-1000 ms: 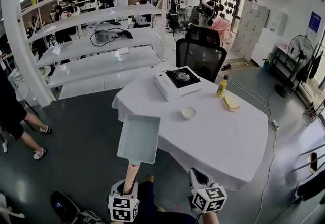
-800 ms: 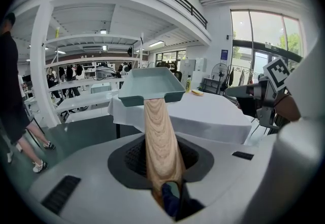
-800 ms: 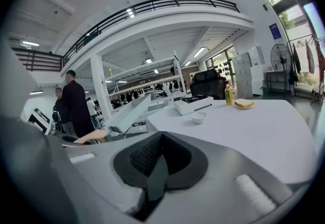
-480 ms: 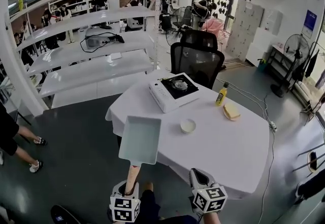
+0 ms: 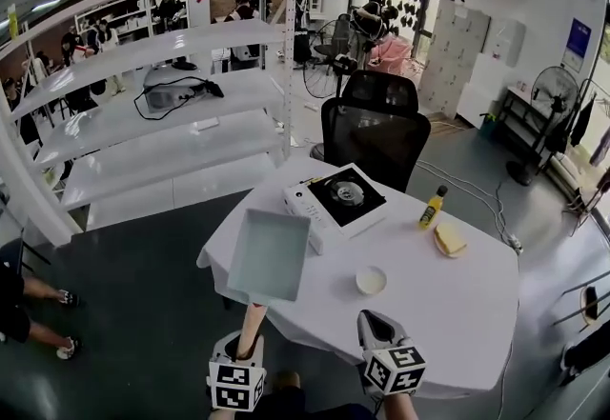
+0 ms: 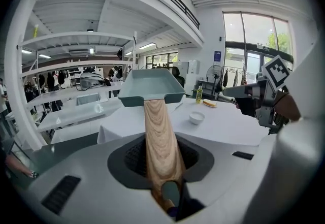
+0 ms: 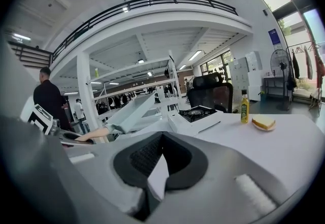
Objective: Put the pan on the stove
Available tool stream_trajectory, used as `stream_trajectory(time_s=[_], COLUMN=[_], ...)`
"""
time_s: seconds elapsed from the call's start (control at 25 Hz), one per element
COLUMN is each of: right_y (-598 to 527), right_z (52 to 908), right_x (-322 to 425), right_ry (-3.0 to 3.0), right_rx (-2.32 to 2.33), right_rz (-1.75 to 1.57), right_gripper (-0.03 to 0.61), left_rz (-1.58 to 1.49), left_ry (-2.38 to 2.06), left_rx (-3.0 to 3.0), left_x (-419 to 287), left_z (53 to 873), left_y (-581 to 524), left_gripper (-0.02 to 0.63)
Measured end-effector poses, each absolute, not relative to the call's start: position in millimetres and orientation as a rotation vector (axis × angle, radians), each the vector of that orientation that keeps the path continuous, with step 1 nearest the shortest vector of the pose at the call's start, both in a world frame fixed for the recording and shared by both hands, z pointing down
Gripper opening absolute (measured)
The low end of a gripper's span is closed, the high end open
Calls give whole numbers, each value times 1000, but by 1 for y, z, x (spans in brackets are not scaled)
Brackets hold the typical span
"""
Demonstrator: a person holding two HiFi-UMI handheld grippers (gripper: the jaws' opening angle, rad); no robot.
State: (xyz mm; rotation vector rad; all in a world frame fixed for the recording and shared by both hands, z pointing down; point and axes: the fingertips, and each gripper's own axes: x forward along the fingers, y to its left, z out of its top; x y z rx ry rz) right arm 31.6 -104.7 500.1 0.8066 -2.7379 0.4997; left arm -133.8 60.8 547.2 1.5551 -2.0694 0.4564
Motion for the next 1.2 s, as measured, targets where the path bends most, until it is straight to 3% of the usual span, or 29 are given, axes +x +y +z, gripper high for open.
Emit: stream_trajectory(time_s=[0.32, 0.76, 1.2], right_y=[-130, -133, -196], right_z=[505, 530, 535], right_x=[-26, -37, -86], right_ry=[-2731, -2638, -2652], right_rx=[821, 816, 891], right_rz=[501, 544, 582], right_gripper=[0, 0, 0], left_rz=[476, 451, 516], left_ry=[-2032, -1928, -1924], left_rx=[1598, 1564, 1640], left_x=[-186, -190, -246], left_z=[556, 584, 578], left_y=[28, 36, -27], left_gripper=[95, 98, 101])
